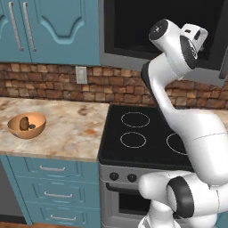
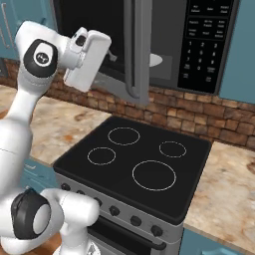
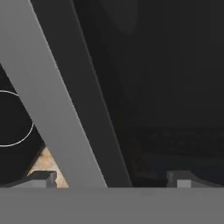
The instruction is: Place the bowl containing the bell pepper and broccoli in the microwave. Close the microwave door and press the start button to microwave the meal.
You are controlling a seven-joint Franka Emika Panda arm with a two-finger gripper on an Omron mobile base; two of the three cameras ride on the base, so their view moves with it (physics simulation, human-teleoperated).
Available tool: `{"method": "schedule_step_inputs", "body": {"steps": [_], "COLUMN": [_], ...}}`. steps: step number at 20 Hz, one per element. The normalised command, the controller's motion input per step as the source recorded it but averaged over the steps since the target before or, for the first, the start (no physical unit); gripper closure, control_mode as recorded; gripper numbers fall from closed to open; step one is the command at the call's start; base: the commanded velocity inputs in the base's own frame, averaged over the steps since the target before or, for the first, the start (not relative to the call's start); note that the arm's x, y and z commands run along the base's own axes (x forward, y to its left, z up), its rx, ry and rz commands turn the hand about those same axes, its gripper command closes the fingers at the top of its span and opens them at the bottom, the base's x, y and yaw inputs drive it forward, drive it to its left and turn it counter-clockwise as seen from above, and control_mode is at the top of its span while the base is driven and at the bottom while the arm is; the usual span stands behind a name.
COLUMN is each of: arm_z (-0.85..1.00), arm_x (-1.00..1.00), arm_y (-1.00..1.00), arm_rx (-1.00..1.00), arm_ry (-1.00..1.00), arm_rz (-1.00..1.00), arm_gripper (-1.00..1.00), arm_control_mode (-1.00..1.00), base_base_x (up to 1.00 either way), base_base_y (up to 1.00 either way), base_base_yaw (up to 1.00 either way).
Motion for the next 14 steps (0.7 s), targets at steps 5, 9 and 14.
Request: {"method": "schedule_step_inputs", "body": {"steps": [5,9,14], "arm_z": [0.0,0.0,0.0], "arm_x": [0.46,0.54,0.44], "arm_y": [-0.4,-0.38,-0.49], "arm_rx": [0.11,0.12,0.15], "arm_ry": [-0.18,-0.21,-0.23], "arm_rz": [0.02,0.05,0.13], "arm_gripper": [-1.0,-1.0,-1.0], "arm_control_mode": [-1.0,-1.0,-1.0], "base_base_x": [0.0,0.0,0.0], "base_base_y": [0.0,0.0,0.0], "base_base_yaw": [0.0,0.0,0.0]}}
